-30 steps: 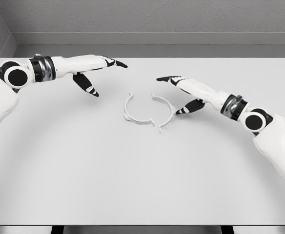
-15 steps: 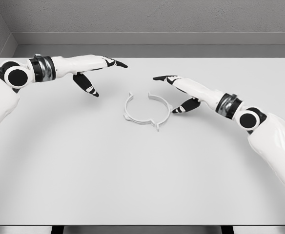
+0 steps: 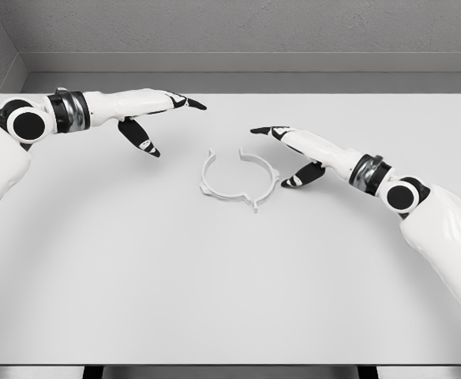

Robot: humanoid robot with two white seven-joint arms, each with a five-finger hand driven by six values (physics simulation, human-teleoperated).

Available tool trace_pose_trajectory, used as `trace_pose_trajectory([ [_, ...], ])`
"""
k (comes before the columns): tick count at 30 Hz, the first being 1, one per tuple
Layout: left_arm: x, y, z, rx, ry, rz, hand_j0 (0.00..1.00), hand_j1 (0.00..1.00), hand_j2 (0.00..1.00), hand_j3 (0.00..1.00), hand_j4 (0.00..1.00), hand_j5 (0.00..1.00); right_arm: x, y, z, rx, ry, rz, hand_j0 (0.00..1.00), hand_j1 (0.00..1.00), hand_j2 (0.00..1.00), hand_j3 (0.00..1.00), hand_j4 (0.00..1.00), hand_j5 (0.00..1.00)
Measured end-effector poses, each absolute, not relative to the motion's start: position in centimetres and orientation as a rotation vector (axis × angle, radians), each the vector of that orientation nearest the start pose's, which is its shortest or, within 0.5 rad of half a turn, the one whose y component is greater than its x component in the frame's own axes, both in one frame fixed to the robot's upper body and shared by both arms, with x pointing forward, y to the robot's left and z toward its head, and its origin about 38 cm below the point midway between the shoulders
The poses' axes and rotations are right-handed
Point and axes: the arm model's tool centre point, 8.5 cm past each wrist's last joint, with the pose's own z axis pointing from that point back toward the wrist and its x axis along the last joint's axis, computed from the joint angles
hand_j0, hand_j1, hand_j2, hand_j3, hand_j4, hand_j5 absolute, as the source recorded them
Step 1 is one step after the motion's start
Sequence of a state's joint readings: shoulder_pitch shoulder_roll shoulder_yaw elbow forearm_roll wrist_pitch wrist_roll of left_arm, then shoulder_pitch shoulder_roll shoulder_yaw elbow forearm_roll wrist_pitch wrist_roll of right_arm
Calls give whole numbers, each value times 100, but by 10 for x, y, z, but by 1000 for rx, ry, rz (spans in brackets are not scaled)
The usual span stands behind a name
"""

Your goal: Assemble PVC drainage pipe clamps

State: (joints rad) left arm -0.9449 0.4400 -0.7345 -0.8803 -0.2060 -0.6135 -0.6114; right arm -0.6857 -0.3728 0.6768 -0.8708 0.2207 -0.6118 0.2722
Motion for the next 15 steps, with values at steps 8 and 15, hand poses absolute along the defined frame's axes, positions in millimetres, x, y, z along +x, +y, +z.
trace_pose_trajectory([
  [8, 533, 230, 206, 127, -1484, -1821, 100, 100, 100, 100, 100, 100, 496, -218, 106, -84, -1636, 1450, 100, 100, 100, 100, 100, 100],
  [15, 533, 230, 206, 127, -1484, -1821, 100, 100, 100, 100, 100, 100, 498, -213, 107, -79, -1642, 1450, 100, 100, 100, 100, 100, 100],
])
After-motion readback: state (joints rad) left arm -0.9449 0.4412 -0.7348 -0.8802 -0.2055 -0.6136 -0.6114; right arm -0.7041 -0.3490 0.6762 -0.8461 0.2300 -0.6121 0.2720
